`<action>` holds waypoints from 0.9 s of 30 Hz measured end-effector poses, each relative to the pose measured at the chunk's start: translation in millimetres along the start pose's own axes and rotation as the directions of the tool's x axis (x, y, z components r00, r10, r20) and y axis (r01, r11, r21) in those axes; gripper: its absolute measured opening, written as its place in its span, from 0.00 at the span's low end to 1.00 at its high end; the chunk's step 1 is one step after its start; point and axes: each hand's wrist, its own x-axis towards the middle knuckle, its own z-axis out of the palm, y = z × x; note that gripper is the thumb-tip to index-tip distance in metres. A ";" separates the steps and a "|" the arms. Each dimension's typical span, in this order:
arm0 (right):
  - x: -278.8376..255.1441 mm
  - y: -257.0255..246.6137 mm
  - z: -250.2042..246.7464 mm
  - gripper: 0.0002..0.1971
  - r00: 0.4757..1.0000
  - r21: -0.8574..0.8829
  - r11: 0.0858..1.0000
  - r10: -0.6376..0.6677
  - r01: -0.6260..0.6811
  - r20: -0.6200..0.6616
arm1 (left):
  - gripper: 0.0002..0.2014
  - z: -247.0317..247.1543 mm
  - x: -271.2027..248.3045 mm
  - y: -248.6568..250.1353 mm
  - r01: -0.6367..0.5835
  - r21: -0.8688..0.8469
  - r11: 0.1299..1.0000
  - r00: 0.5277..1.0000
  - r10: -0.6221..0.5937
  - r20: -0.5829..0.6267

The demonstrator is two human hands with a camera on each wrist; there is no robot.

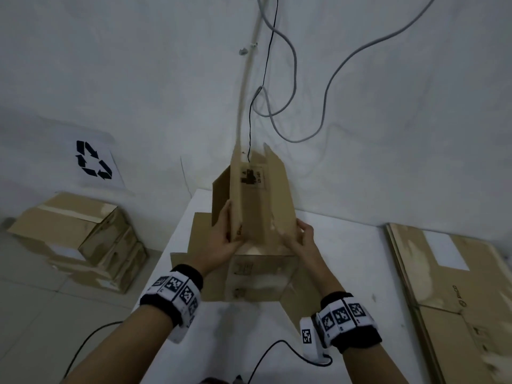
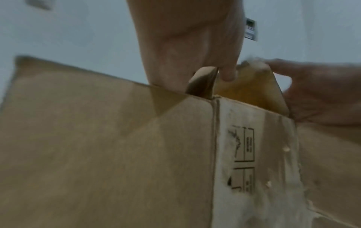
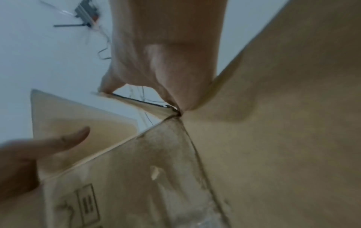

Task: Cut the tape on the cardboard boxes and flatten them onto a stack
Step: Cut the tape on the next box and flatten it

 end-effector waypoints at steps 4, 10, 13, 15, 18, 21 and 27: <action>-1.1 1.8 9.7 0.53 0.997 -0.328 0.942 -0.079 0.077 0.005 | 0.34 -5.5 0.6 -15.0 0.241 -0.051 0.969 0.936 -0.246 -0.250; -6.5 4.1 36.6 0.14 0.968 -0.276 0.957 -0.151 0.092 -0.202 | 0.25 -36.9 -11.1 0.3 0.251 -0.007 0.968 0.945 -0.247 -0.214; -12.1 16.4 58.2 0.12 0.947 -0.337 0.934 -0.209 0.119 -0.245 | 0.23 -59.7 -24.2 -5.3 0.287 -0.021 0.958 0.938 -0.285 -0.195; -15.0 29.4 69.5 0.15 0.950 -0.378 0.922 -0.185 0.080 -0.251 | 0.22 -64.1 -31.0 -10.2 0.312 -0.099 0.945 0.928 -0.326 -0.182; -4.9 44.2 74.8 0.19 0.936 -0.456 0.889 -0.192 0.038 -0.295 | 0.24 -65.9 -25.7 -12.0 0.286 -0.107 0.952 0.935 -0.302 -0.187; 10.5 40.4 72.8 0.12 0.906 -0.453 0.890 -0.228 0.045 -0.357 | 0.25 -62.5 -6.4 -13.1 0.278 -0.001 0.961 0.912 -0.264 -0.314; 25.1 27.8 67.2 0.22 0.901 -0.574 0.784 -0.045 -0.236 -0.431 | 0.26 -49.4 18.2 -4.9 0.351 0.329 0.877 0.896 -0.212 -0.389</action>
